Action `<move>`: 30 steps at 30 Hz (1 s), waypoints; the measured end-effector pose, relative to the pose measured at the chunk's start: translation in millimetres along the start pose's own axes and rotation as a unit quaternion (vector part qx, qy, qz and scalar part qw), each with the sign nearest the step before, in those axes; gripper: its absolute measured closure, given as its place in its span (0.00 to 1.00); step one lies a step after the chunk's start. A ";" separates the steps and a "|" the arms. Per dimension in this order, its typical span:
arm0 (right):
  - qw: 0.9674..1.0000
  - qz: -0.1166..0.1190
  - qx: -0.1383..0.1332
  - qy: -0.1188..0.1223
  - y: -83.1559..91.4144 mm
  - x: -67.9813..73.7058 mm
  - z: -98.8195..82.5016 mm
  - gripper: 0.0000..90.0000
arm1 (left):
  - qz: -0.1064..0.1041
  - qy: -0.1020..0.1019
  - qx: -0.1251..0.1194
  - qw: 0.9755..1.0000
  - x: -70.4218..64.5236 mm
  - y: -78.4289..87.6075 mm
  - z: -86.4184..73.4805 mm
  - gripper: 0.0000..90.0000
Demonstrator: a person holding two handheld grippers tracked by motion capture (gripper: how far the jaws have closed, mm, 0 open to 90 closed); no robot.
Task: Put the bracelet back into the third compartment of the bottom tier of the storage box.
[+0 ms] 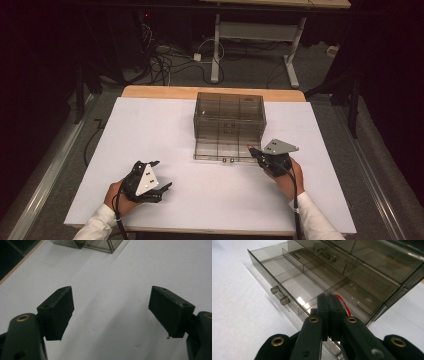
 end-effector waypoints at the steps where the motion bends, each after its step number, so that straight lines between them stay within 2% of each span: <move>1: 1.000 0.000 0.001 0.000 -0.7 -0.3 -0.6 1.00 | -0.001 0.000 0.000 1.000 0.0 -0.2 0.0 0.22; 15: 1.000 -0.008 0.015 0.002 -10.4 -1.6 -5.4 0.99 | -0.004 0.001 0.003 1.000 -0.9 -2.1 0.1 0.22; 30: 1.000 -0.012 0.006 0.000 -5.6 -2.1 -3.2 0.97 | -0.004 0.002 0.001 1.000 -1.4 -2.0 0.3 0.22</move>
Point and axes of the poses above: each handheld gripper's, and its own axes: y roughly backward along the jaws, z roughly out of its top, x roughly to its left, the point moved 5 cm from there along -y, roughly forward along the jaws, and after that the axes turned 8 degrees about -z, right-handed, at the moved point
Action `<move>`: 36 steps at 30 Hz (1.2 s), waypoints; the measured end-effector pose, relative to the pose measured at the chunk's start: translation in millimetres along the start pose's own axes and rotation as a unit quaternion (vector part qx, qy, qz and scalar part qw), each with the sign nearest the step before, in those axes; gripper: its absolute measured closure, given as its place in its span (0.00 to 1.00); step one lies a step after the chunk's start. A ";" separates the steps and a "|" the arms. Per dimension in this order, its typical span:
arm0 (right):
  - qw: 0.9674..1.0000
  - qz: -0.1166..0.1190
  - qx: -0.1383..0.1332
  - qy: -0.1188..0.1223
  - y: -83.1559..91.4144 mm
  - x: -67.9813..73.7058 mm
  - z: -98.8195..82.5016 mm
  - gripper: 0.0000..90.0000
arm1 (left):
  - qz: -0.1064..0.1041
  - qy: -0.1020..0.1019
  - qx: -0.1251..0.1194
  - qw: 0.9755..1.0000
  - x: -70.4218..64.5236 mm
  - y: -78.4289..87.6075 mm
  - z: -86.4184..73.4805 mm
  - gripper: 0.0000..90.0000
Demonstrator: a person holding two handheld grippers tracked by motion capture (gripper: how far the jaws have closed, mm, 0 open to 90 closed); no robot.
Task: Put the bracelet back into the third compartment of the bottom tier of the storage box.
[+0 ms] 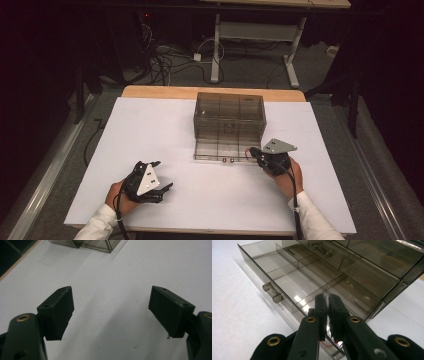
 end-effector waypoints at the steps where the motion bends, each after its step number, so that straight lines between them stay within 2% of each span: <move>1: 1.000 0.001 -0.003 0.001 1.1 -0.1 0.7 0.97 | 0.000 0.000 0.000 1.000 0.2 0.2 -0.1 0.22; 13: 1.000 -0.009 -0.021 0.000 11.0 -0.7 6.2 0.90 | 0.002 -0.002 0.000 1.000 1.1 1.6 -0.6 0.22; 21: 0.999 -0.018 -0.029 0.004 18.2 -1.5 9.4 0.83 | 0.004 -0.002 -0.001 1.000 1.5 2.2 -1.0 0.22; 24: 0.999 -0.023 -0.032 0.006 20.2 -1.6 10.0 0.77 | 0.004 -0.002 -0.001 1.000 1.6 2.4 -1.1 0.22; 27: 0.999 -0.026 -0.034 0.006 21.9 -1.9 10.7 0.76 | 0.004 -0.002 0.000 1.000 2.0 2.8 -1.4 0.22; 28: 0.999 -0.031 -0.036 0.005 23.0 -2.0 11.2 0.68 | 0.005 -0.003 0.000 1.000 1.9 2.8 -1.4 0.22; 36: 0.997 -0.049 -0.054 0.004 29.3 -1.0 15.9 0.49 | 0.007 -0.002 -0.002 1.000 2.4 3.7 -1.4 0.22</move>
Point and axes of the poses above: each handheld gripper's, and its own axes: y roughly backward along the jaws, z roughly out of its top, x roughly to its left, the point moved 5 cm from there along -y, roughly forward along the jaws, and after that the axes turned 8 degrees about -z, right-handed, at the moved point
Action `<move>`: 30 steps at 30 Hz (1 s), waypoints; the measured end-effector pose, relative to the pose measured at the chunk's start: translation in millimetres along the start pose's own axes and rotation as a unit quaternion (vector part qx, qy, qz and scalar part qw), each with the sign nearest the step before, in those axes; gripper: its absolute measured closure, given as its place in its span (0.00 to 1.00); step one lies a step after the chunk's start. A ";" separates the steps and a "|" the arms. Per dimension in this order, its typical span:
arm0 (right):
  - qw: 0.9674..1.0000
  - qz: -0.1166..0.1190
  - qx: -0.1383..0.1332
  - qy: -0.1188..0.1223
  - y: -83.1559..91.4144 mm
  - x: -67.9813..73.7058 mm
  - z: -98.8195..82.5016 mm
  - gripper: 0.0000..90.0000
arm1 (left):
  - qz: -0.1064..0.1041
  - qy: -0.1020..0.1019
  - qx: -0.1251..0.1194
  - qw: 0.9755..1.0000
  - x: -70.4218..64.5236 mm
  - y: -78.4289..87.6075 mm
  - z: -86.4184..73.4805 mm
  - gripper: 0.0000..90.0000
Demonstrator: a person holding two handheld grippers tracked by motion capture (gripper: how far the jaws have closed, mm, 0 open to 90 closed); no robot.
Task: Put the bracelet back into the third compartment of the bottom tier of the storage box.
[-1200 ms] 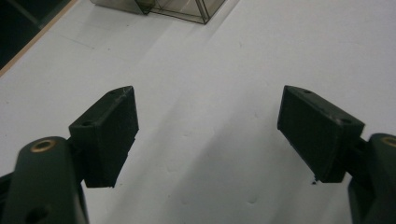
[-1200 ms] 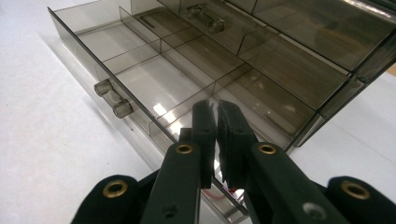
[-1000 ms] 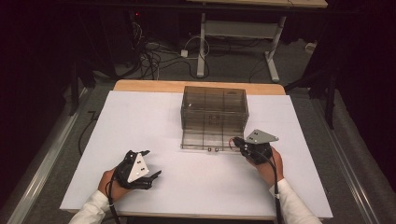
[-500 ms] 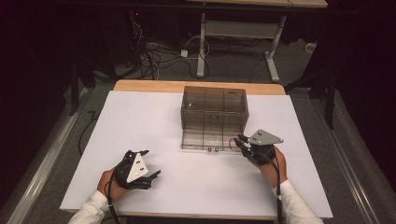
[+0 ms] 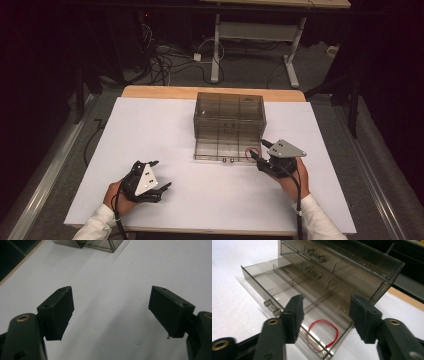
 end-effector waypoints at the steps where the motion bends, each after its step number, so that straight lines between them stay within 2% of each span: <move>1: 1.000 -0.001 -0.002 0.000 0.5 -0.3 0.5 0.48 | 0.000 0.000 0.000 1.000 0.0 0.1 0.0 0.22; 4: 1.000 0.000 -0.004 -0.003 1.4 -0.5 1.3 0.44 | 0.000 0.000 0.000 1.000 -0.1 0.1 0.1 0.22; 5: 1.000 -0.004 -0.006 -0.005 2.1 -1.0 2.0 0.40 | 0.000 0.000 0.000 1.000 0.0 0.2 0.1 0.22; 9: 1.000 -0.007 -0.012 -0.009 4.1 -2.4 3.1 0.40 | 0.001 -0.002 0.001 1.000 0.1 0.3 -0.1 0.22; 13: 0.999 -0.018 -0.022 -0.014 8.8 -4.8 5.2 0.34 | 0.000 -0.001 -0.001 1.000 0.1 0.7 0.1 0.22; 20: 0.999 -0.024 -0.029 -0.017 13.7 -6.3 6.0 0.33 | 0.000 0.000 -0.001 1.000 0.2 1.0 -0.1 0.22; 30: 0.999 -0.021 -0.028 -0.007 21.2 -5.2 3.9 0.27 | 0.000 -0.001 -0.003 1.000 0.5 1.8 -0.1 0.22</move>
Point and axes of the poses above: each handheld gripper's, and its own axes: y roughly backward along the jaws, z roughly out of its top, x roughly to its left, the point moved 5 cm from there along -y, roughly forward along the jaws, and after that the axes turned 8 degrees about -z, right-handed, at the moved point
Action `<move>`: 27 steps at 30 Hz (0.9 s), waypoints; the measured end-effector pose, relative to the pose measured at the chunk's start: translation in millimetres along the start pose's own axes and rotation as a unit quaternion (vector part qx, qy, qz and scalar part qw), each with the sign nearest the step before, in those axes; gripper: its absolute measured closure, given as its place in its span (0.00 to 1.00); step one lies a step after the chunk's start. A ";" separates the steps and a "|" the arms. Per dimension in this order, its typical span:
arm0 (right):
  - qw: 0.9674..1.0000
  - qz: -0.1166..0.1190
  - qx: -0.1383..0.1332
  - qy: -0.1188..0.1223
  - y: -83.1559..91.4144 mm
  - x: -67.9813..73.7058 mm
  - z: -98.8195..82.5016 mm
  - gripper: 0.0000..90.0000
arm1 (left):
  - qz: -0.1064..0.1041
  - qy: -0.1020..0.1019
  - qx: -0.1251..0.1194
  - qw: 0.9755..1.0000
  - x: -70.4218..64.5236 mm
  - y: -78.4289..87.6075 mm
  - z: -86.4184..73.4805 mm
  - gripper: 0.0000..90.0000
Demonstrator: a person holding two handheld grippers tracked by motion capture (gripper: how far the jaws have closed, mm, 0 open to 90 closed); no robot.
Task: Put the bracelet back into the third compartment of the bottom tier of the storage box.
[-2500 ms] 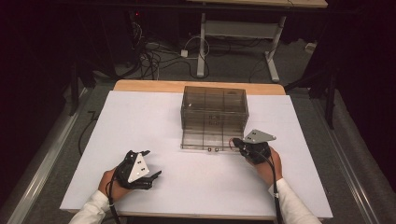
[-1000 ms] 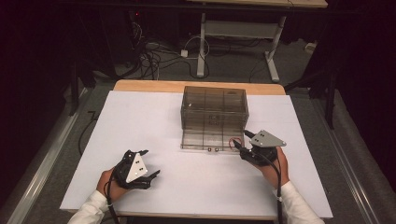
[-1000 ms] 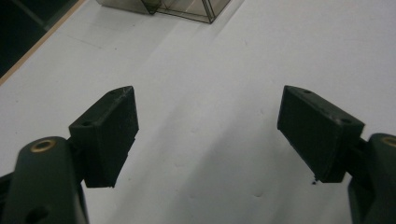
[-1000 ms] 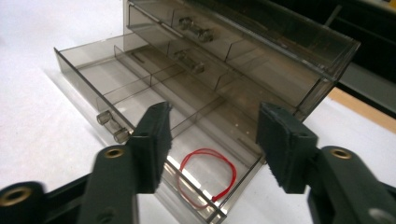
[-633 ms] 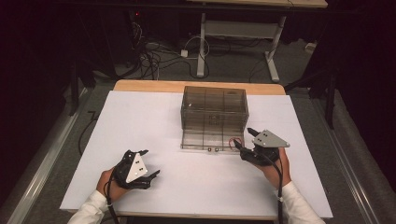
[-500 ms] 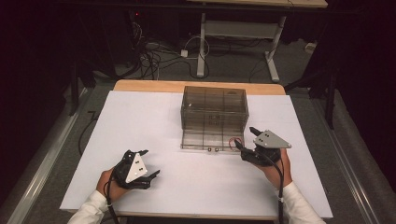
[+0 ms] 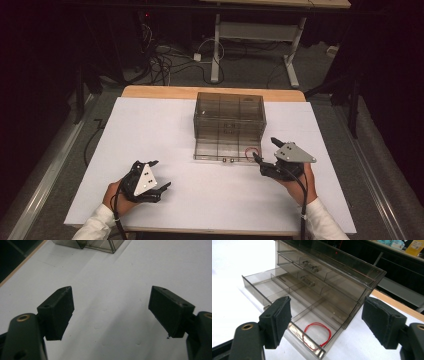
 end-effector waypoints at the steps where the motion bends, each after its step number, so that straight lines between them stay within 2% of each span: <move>1: 1.000 0.000 0.000 0.000 0.0 0.0 0.0 0.27 | 0.000 0.000 0.000 1.000 -0.2 0.0 -0.1 0.22; 4: 1.000 0.003 -0.001 -0.005 4.2 0.0 -2.1 0.27 | 0.000 0.000 0.000 1.000 -0.3 0.0 0.1 0.22; 13: 1.000 -0.002 -0.001 0.003 11.6 -1.3 -7.4 0.29 | 0.000 0.000 0.000 1.000 -0.7 -0.6 0.4 0.22; 27: 1.000 0.006 0.000 0.009 25.6 0.8 -17.2 0.30 | -0.003 0.002 -0.001 1.000 -1.0 -1.7 1.0 0.22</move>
Point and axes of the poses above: each handheld gripper's, and its own axes: y roughly backward along the jaws, z roughly out of its top, x roughly to its left, the point moved 5 cm from there along -y, roughly forward along the jaws, and after that the axes turned 8 degrees about -z, right-handed, at the moved point
